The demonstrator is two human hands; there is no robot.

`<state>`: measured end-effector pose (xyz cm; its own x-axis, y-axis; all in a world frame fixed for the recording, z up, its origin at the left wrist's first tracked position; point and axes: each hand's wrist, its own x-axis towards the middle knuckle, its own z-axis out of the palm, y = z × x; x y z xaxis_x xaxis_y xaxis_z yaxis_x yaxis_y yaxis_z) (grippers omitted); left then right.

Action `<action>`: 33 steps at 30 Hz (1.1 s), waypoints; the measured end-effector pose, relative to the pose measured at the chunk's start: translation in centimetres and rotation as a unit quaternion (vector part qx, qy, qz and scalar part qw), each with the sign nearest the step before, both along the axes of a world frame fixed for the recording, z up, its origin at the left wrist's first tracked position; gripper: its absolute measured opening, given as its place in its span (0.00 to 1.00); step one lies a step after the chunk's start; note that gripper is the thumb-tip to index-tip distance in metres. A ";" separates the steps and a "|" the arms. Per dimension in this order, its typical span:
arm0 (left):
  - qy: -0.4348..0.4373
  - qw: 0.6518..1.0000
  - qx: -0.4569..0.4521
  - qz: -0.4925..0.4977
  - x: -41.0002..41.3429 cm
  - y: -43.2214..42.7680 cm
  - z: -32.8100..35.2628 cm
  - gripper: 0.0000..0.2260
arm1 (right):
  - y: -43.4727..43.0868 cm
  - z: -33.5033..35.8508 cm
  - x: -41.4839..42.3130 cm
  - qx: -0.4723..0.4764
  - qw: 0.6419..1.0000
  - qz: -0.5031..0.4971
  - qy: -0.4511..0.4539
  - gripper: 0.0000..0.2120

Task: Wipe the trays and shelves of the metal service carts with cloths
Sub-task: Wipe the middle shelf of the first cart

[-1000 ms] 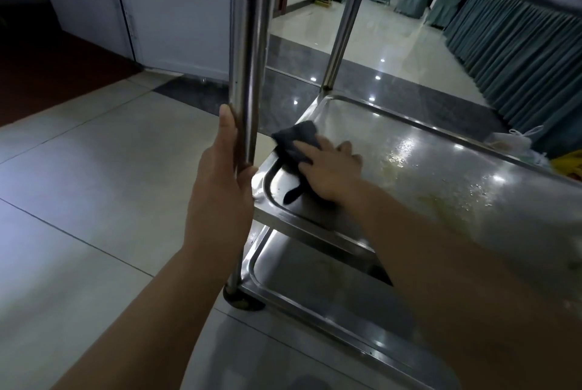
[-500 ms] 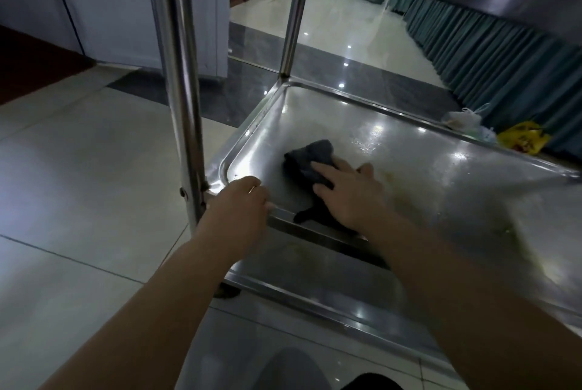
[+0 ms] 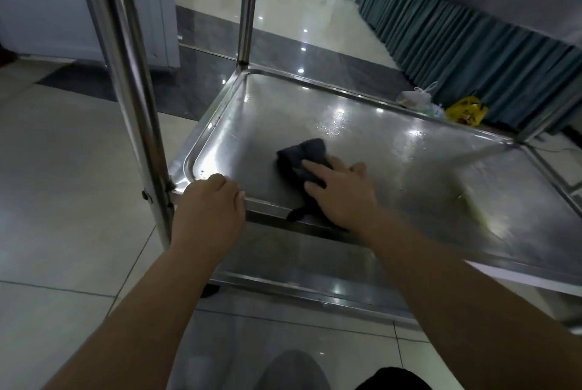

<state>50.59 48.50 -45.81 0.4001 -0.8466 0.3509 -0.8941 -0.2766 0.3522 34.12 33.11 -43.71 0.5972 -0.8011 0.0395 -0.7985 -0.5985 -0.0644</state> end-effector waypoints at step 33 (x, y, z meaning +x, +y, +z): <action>-0.002 0.994 0.031 -0.105 -3.8 -3.2 -0.4 0.19 | 1.4 0.5 -7.3 -0.024 0.998 0.042 -0.050 0.20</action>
<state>46.77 45.33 -46.17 0.2121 -0.9312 0.2965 -0.9354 -0.1057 0.3374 26.83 34.54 -43.16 0.6530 -0.7443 0.1400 -0.7368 -0.6671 -0.1102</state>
